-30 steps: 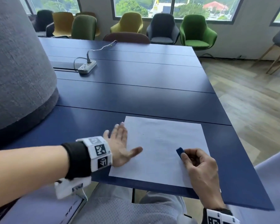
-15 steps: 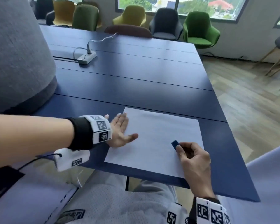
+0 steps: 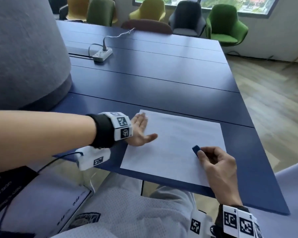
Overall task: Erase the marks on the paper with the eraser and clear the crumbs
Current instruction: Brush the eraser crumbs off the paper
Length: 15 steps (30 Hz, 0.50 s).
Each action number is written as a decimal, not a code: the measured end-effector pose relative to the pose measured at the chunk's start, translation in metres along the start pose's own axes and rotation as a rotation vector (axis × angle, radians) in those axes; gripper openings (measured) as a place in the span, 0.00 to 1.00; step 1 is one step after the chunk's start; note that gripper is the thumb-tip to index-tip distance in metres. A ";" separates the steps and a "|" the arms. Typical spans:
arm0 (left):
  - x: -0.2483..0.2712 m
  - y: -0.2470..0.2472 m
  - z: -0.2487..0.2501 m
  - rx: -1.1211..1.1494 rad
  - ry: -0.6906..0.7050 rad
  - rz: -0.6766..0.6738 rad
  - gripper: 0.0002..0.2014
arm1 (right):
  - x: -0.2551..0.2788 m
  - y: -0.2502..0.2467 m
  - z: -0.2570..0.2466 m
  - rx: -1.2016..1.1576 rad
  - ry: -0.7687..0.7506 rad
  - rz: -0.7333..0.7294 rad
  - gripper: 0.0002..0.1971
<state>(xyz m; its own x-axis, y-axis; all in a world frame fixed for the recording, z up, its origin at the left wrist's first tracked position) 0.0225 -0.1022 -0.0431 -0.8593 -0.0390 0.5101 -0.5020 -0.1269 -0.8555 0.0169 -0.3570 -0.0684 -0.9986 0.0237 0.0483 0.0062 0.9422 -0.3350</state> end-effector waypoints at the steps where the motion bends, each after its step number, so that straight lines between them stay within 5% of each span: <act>1: 0.008 0.001 -0.010 0.002 -0.057 0.021 0.43 | 0.000 0.001 0.000 -0.005 -0.001 0.004 0.01; 3: 0.020 0.002 -0.005 -0.068 -0.006 0.038 0.45 | 0.000 -0.001 0.002 -0.006 -0.002 0.021 0.01; 5: 0.032 0.014 0.025 -0.174 0.245 -0.007 0.42 | 0.001 -0.003 0.002 0.006 -0.003 0.024 0.01; 7: 0.038 0.028 0.041 -0.168 0.350 -0.097 0.41 | 0.002 -0.004 -0.001 0.001 -0.001 0.012 0.00; 11: 0.027 0.027 0.000 -0.125 0.088 0.008 0.45 | 0.003 -0.001 -0.004 -0.025 0.000 -0.004 0.02; 15: 0.035 0.028 -0.009 -0.230 0.151 -0.048 0.44 | 0.003 0.000 -0.004 -0.035 -0.005 0.015 0.02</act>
<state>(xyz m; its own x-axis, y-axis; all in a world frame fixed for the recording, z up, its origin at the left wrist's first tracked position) -0.0224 -0.0983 -0.0496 -0.8303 0.1121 0.5460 -0.5365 0.1044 -0.8374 0.0144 -0.3553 -0.0647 -0.9986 0.0358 0.0386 0.0225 0.9530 -0.3021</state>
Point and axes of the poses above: each hand's wrist, its own x-axis away from the middle knuckle, its own y-axis out of the palm, z = x × y, the point moved 3 cm from there along -x, towards the middle knuckle, and after that the axes turned 7 degrees about y, right-handed, at the moved point
